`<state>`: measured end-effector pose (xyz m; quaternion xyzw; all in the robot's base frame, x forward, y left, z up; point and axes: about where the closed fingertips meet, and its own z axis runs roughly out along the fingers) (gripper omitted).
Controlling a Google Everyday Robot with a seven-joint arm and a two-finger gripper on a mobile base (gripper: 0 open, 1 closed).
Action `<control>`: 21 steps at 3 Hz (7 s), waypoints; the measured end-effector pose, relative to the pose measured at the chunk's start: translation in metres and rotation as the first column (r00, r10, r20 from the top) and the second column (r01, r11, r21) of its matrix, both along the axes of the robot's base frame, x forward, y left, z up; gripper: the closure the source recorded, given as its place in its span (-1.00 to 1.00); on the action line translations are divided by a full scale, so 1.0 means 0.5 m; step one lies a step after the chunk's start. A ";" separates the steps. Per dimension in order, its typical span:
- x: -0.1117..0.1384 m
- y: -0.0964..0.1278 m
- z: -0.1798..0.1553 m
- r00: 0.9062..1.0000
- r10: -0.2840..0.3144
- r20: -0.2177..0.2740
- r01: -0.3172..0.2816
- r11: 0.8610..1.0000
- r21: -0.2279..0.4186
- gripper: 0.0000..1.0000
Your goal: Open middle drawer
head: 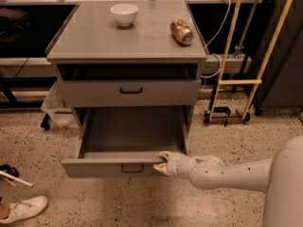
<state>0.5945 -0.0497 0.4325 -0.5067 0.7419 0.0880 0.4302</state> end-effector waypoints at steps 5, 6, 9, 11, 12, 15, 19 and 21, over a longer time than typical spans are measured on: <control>-0.043 -0.019 -0.009 0.999 -0.037 -0.036 0.037 0.999 0.009 1.00; -0.043 -0.012 0.002 0.999 -0.037 -0.036 0.037 0.999 0.009 1.00; -0.055 -0.012 0.002 0.999 -0.042 -0.035 0.042 0.999 0.013 1.00; -0.079 -0.013 -0.003 0.998 -0.052 -0.035 0.052 0.998 0.021 1.00; -0.079 -0.012 0.001 0.998 -0.051 -0.035 0.052 0.998 0.021 1.00; -0.129 -0.004 -0.005 0.999 -0.021 -0.037 0.022 0.999 0.031 1.00; -0.180 -0.010 -0.012 0.998 -0.037 -0.052 0.040 0.998 0.056 1.00; -0.180 -0.008 0.004 0.998 -0.037 -0.052 0.040 0.998 0.056 1.00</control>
Offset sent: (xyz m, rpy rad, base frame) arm -0.3522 -0.0994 -0.2127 0.2799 -0.0679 -0.1978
